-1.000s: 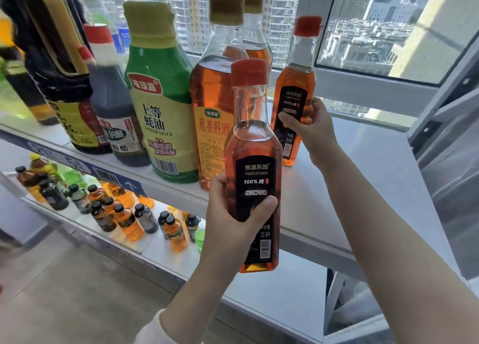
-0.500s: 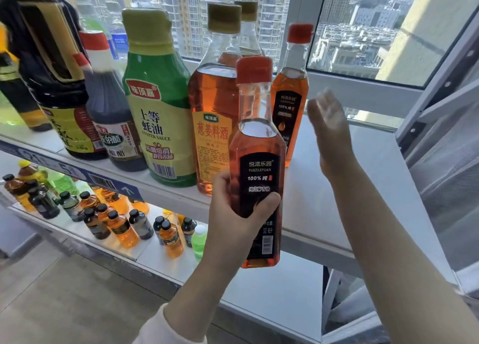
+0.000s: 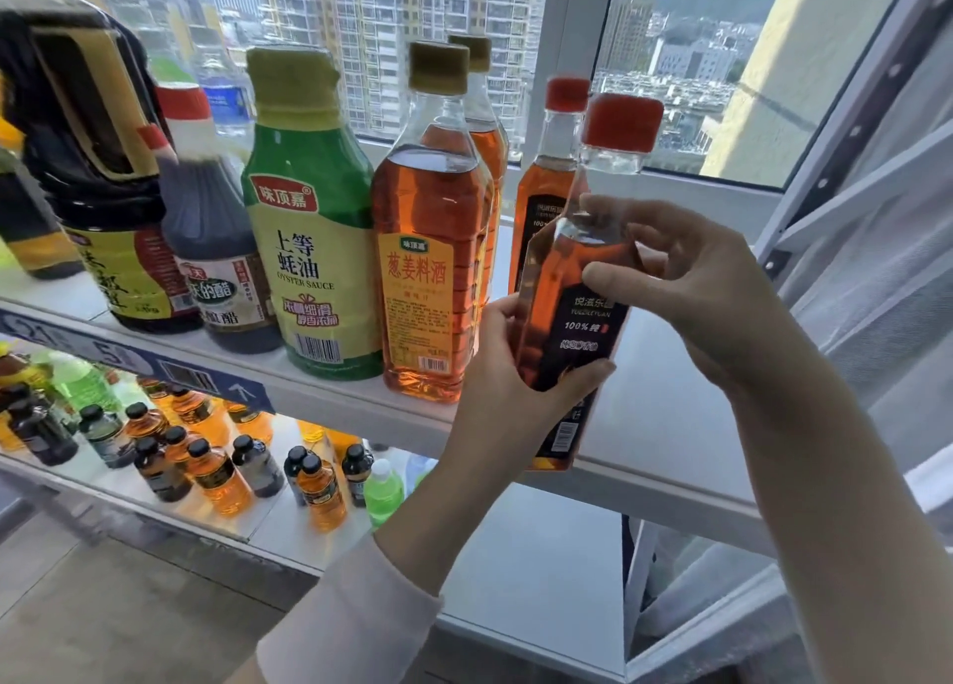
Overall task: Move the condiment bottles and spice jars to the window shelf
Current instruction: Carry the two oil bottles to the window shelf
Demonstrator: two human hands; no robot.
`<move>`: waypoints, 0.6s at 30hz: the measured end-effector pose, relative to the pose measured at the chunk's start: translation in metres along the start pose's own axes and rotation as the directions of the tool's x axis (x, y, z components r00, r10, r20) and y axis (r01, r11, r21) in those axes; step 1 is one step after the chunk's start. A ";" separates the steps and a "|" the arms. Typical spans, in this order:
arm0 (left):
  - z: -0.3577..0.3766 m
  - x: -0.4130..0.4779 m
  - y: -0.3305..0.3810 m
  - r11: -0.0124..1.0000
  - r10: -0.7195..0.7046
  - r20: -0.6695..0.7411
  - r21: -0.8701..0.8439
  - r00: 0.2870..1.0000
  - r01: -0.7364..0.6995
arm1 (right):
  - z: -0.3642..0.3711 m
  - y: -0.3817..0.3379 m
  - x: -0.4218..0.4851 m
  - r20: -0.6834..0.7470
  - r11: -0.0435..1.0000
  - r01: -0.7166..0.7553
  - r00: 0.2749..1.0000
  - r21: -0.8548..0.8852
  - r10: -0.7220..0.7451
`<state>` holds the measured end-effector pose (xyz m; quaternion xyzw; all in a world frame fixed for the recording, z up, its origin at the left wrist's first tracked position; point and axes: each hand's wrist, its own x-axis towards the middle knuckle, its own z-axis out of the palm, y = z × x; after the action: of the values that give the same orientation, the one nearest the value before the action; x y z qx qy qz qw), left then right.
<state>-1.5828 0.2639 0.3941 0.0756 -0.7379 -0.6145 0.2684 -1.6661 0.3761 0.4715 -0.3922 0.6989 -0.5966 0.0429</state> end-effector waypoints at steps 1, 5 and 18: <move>0.000 0.000 0.002 0.999 0.013 -0.017 0.031 1.000 -0.012 | 0.000 -0.001 0.001 -0.021 1.000 0.002 1.000 0.006 -0.002; -0.004 -0.014 -0.006 0.989 0.147 -0.180 0.058 0.973 -0.139 | 0.005 -0.001 0.005 -0.123 0.999 0.004 0.992 0.041 0.001; -0.033 -0.032 -0.033 0.983 0.167 -0.346 0.136 0.923 -0.126 | 0.033 0.015 0.029 -0.222 0.996 -0.046 0.975 -0.075 0.028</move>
<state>-1.5473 0.2416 0.3563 0.1449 -0.7137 -0.5269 0.4381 -1.6757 0.3320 0.4603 -0.3118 0.7298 -0.6071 -0.0396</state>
